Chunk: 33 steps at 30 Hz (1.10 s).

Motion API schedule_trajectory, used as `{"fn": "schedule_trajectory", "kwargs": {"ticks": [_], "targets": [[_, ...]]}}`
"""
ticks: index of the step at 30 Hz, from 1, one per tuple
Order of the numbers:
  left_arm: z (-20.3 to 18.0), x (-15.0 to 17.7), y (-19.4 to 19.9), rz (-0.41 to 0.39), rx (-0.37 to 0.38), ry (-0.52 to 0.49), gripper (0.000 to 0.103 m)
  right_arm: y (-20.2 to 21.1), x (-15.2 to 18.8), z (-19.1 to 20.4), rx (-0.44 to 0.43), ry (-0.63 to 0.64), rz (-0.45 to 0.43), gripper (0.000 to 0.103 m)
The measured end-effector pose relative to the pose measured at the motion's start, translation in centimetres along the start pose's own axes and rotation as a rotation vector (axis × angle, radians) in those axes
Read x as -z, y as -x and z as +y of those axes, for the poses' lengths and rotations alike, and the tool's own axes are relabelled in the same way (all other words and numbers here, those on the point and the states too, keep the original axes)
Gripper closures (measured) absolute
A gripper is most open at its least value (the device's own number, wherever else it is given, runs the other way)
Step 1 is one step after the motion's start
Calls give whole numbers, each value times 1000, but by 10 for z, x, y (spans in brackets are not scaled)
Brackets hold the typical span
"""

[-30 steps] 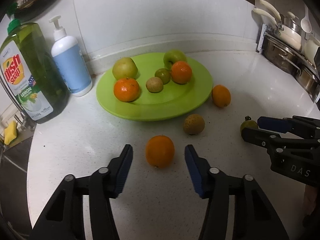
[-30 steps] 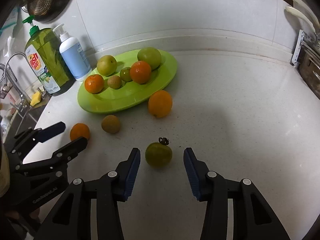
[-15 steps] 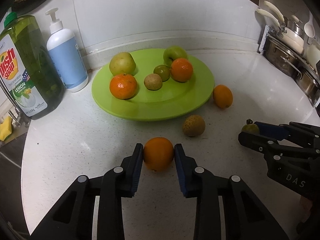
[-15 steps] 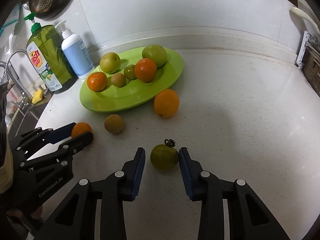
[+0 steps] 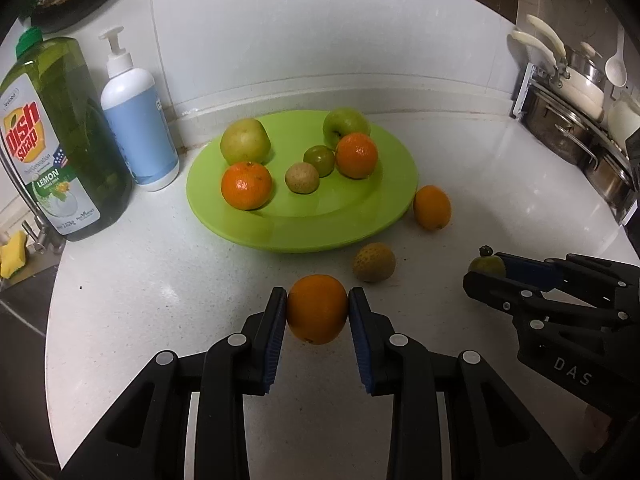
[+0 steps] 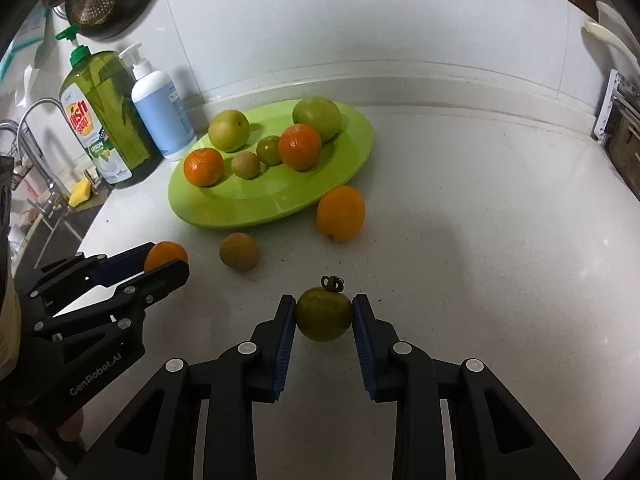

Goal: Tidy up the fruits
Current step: 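Grasp a mandarin with the left tool while the right tool grasps a small green fruit, then carry the mandarin with the left tool while the right tool carries the green fruit to the plate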

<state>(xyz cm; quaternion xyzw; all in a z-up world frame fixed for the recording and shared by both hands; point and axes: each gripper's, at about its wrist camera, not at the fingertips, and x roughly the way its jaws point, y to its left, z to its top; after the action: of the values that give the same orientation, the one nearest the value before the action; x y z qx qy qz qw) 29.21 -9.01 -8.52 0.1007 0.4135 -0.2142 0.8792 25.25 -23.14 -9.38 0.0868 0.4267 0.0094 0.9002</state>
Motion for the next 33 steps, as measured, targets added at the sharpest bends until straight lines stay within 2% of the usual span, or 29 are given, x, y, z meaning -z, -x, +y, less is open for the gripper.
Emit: {"fn": "schedule_trajectory", "kwargs": {"ticks": [17,26,33], "targets": [[-4,-5,38,-79,-19,7,71,32,-6,10,-22,27,-80,73],[-2,-17,59,-144,-31,10,71,53,-20,14,-45,43,-143,73],[3,-29,56,-160,-40,10,71,51,-36,20,-62,76,-167,73]]}}
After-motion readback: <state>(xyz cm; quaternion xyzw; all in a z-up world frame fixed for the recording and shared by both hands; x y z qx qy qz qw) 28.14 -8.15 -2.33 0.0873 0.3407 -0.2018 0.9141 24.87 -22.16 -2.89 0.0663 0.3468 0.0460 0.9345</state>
